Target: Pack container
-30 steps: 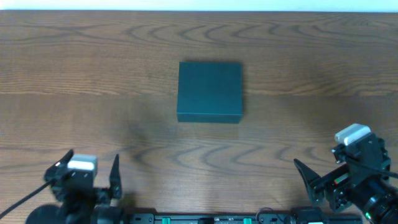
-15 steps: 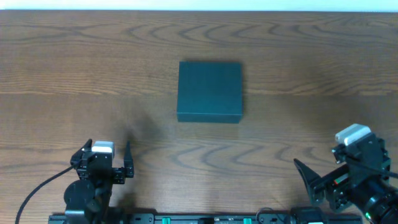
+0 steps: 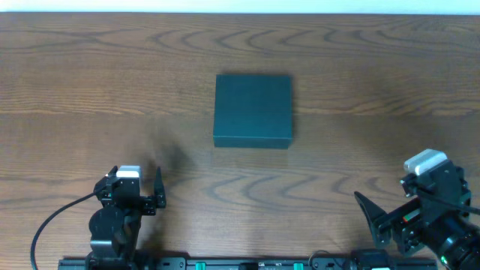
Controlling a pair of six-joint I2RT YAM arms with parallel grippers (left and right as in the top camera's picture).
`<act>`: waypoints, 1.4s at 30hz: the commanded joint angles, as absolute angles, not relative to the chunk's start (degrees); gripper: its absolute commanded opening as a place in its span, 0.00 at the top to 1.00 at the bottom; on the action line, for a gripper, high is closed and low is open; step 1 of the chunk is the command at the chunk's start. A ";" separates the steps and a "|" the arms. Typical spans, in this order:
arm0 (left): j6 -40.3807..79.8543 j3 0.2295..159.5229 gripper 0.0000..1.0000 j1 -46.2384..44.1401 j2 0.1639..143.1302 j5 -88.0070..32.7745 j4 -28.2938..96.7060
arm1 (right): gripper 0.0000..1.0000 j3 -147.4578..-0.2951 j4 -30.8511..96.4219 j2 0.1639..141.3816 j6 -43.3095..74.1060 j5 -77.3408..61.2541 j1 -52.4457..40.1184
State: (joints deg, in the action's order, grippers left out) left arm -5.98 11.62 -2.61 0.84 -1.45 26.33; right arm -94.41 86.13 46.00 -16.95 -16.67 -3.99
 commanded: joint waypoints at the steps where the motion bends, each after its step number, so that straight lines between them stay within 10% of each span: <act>1: -5.10 8.84 0.05 -2.26 0.21 -1.41 23.40 | 0.01 -94.43 86.24 45.91 -16.32 -16.49 -4.58; 42: -7.05 5.96 0.05 -2.74 0.25 -2.55 19.81 | 0.01 -92.90 84.75 44.62 -18.92 -14.17 -4.14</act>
State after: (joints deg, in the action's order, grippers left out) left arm -6.24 7.33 -2.68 0.73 -2.17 19.88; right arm -94.17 85.62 45.87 -17.63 -15.38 -3.99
